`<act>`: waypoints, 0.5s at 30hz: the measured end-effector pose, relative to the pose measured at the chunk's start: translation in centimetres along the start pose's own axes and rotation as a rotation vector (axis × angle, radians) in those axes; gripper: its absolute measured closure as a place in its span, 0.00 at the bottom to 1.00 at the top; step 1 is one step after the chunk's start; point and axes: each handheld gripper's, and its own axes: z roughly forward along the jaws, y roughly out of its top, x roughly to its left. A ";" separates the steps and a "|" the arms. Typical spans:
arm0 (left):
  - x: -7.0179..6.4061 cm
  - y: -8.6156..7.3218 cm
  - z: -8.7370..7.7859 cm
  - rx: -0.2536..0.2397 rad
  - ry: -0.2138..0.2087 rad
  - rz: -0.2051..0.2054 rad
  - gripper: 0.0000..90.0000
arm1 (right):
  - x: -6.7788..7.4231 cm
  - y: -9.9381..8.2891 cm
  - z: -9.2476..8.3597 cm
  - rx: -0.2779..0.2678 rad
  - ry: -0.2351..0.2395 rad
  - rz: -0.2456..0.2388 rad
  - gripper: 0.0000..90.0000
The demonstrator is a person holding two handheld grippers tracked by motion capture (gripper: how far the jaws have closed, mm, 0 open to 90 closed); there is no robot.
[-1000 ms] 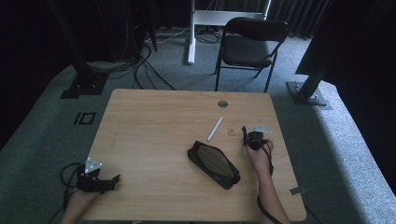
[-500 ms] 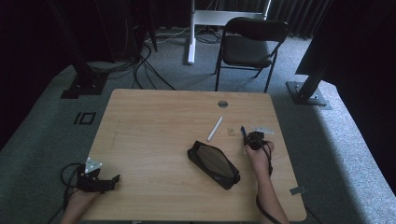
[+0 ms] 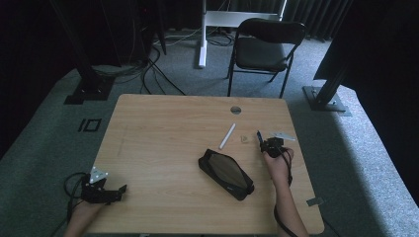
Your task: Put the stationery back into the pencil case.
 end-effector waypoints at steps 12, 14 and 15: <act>0.0 0.0 0.0 0.000 0.000 0.001 0.00 | 0.2 0.2 -1.8 -0.030 0.036 -0.002 0.88; 0.0 0.0 0.0 0.000 0.000 0.001 0.00 | 0.3 0.3 -2.1 -0.035 0.043 -0.003 0.88; 0.0 0.0 0.0 0.000 0.000 0.000 0.00 | 0.4 0.3 -2.2 -0.038 0.047 -0.002 0.88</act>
